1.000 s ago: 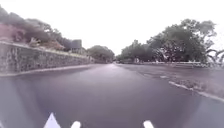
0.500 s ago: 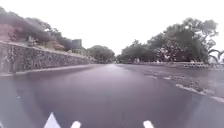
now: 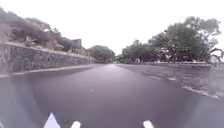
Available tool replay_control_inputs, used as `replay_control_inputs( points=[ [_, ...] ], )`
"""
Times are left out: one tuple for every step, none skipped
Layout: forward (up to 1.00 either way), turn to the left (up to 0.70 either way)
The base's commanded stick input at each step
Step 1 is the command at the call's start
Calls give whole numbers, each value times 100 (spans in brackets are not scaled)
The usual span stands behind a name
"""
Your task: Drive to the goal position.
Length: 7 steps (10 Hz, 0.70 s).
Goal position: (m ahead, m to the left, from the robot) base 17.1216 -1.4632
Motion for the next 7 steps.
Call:
replay_control_inputs(
  points=[
    [70,0],
    [70,0],
    [70,0],
    [70,0],
    [70,0],
    [70,0],
    [70,0]
  ],
)
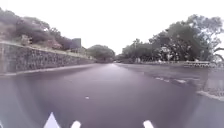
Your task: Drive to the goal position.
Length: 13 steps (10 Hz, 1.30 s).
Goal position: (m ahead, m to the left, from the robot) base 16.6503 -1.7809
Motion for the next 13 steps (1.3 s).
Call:
replay_control_inputs(
  points=[
    [70,0],
    [70,0],
    [70,0],
    [70,0],
    [70,0],
    [70,0],
    [70,0],
    [70,0],
    [70,0],
    [70,0],
    [70,0],
    [70,0],
    [70,0]
  ],
)
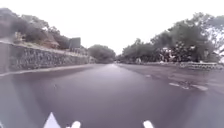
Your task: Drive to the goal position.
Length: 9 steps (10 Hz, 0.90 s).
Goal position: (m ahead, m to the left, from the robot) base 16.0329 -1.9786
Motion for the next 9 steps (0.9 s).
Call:
replay_control_inputs(
  points=[
    [70,0],
    [70,0],
    [70,0],
    [70,0],
    [70,0],
    [70,0],
    [70,0],
    [70,0],
    [70,0]
  ],
)
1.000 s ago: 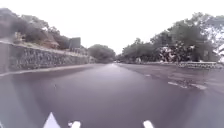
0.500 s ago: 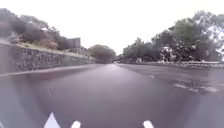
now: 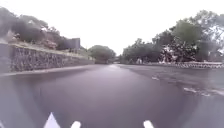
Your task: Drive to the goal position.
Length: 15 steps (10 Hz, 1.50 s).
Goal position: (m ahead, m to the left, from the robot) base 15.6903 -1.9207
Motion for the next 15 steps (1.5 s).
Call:
replay_control_inputs(
  points=[
    [70,0],
    [70,0],
    [70,0],
    [70,0],
    [70,0],
    [70,0],
    [70,0],
    [70,0],
    [70,0],
    [70,0],
    [70,0],
    [70,0],
    [70,0],
    [70,0],
    [70,0]
  ],
)
